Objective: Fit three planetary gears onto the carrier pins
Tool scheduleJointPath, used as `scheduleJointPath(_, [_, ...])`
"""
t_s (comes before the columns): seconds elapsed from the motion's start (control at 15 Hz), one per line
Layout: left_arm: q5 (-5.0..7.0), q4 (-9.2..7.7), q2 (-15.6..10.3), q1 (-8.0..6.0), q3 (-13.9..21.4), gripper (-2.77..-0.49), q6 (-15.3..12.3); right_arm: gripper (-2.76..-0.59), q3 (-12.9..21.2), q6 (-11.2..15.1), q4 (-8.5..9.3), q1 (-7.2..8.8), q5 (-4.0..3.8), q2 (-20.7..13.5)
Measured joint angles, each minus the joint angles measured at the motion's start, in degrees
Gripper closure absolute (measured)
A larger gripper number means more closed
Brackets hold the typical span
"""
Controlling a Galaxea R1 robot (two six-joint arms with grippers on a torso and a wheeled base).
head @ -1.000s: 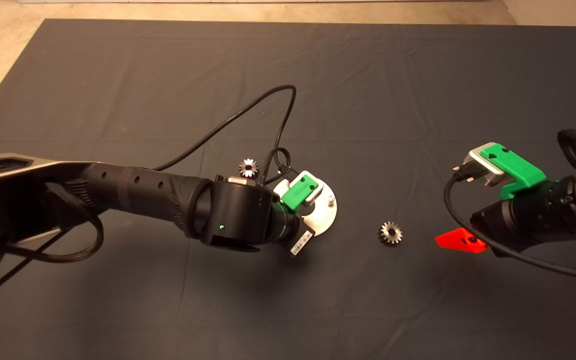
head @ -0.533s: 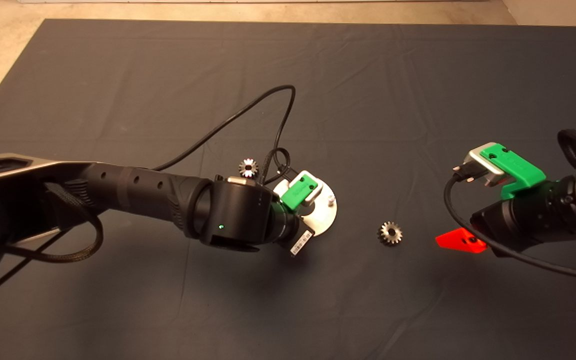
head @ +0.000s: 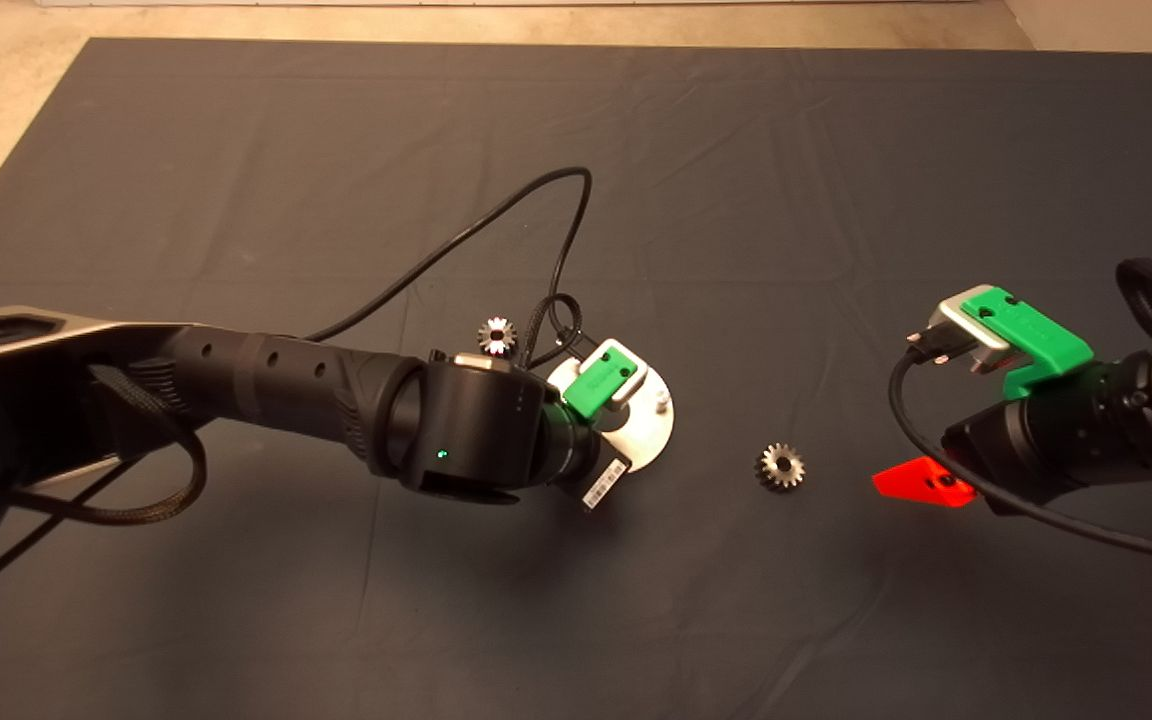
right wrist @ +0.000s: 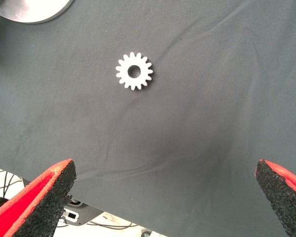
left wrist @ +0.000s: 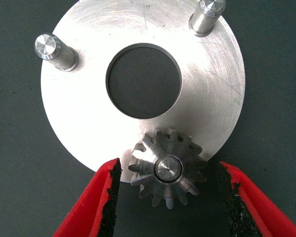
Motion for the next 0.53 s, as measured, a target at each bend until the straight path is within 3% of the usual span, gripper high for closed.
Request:
scheduleJointPath(0.13, [-0.02,-0.97,-0.02,-2.93,0.93,-1.31,0.00,-2.73,0.00,0.00,0.09,-0.01,0.01,0.02])
scheduleJointPath(0.4, [0.00,-8.52,-0.20,-10.66,1.44,-1.31,0.00,-2.73,0.00,0.00,0.11,0.04,0.02,0.02])
scheduleJointPath(0.47, [-0.05,-9.17,-0.88,-11.90,1.63,-1.31,0.04,-2.73,0.00,0.00,0.12,0.30,0.04,0.02])
scheduleJointPath(0.53, [-0.11,-9.40,-2.01,-12.06,1.69,-1.31,0.11,-2.73,0.00,0.00,0.13,0.63,0.00,0.02])
